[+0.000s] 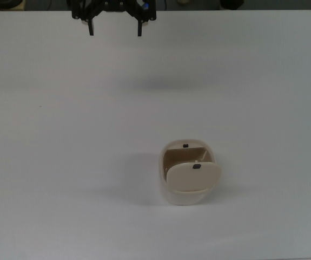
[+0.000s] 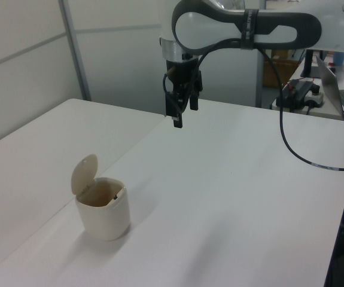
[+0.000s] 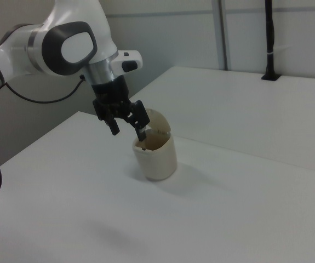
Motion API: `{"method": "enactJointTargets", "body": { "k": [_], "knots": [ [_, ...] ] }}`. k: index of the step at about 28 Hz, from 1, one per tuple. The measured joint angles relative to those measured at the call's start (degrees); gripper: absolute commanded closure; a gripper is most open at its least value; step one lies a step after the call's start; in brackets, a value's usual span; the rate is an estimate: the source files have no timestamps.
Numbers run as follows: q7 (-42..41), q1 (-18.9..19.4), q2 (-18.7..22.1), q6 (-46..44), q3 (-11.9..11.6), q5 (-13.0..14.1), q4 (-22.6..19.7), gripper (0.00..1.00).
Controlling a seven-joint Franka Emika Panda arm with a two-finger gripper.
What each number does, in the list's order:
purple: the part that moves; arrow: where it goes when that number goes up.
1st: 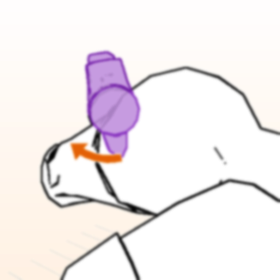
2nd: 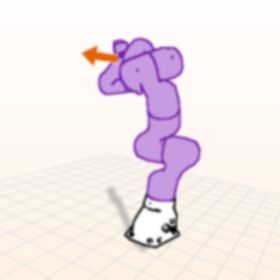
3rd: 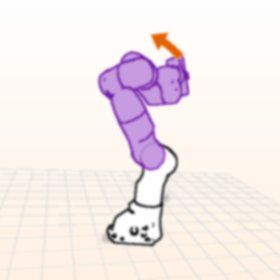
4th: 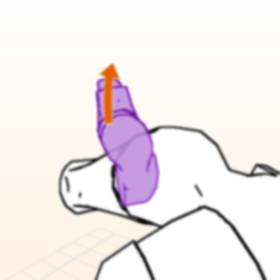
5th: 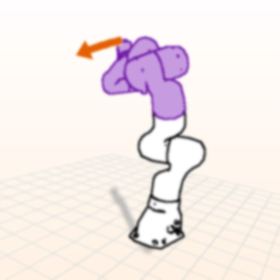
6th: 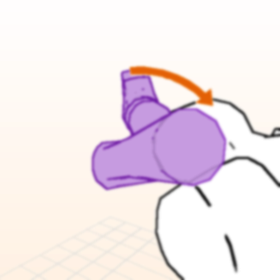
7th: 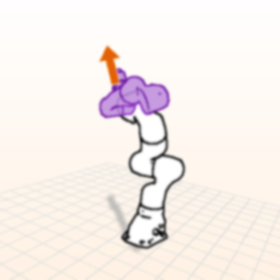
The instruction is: Open the trash can
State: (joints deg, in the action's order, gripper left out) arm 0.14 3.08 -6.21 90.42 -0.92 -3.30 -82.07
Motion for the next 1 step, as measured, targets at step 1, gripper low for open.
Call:
{"method": "enactJointTargets", "body": {
  "k": [1],
  "knots": [
    [0.0,0.0,0.0,0.0,0.0,0.0,0.0,0.0]
  ]
}}
